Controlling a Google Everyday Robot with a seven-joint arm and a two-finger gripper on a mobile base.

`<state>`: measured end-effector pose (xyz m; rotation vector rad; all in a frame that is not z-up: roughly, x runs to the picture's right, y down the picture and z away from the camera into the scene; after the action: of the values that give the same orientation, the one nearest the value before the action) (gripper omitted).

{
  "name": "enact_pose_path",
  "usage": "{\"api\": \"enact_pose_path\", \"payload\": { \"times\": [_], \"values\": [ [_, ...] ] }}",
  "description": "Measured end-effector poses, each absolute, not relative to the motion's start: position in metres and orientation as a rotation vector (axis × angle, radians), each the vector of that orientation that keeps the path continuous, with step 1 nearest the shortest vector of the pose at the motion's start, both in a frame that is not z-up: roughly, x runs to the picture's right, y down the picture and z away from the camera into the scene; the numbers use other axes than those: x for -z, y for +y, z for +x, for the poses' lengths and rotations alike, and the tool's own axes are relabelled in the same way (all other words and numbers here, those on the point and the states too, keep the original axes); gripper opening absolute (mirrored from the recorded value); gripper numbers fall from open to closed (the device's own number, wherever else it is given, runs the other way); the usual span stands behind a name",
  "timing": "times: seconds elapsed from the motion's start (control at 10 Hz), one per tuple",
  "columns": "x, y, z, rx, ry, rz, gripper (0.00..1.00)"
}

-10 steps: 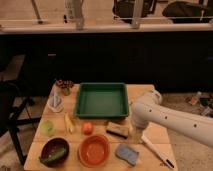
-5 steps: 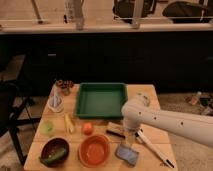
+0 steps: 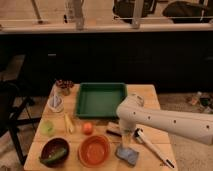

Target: Wipe tray with eraser

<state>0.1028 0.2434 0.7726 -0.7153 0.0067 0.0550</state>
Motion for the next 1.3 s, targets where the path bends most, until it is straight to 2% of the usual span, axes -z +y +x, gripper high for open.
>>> {"api": "enact_pose_path", "payload": {
  "times": [1.3],
  "values": [
    [-0.796, 0.229, 0.066, -0.039, -0.033, -0.711, 0.80]
  ]
}}
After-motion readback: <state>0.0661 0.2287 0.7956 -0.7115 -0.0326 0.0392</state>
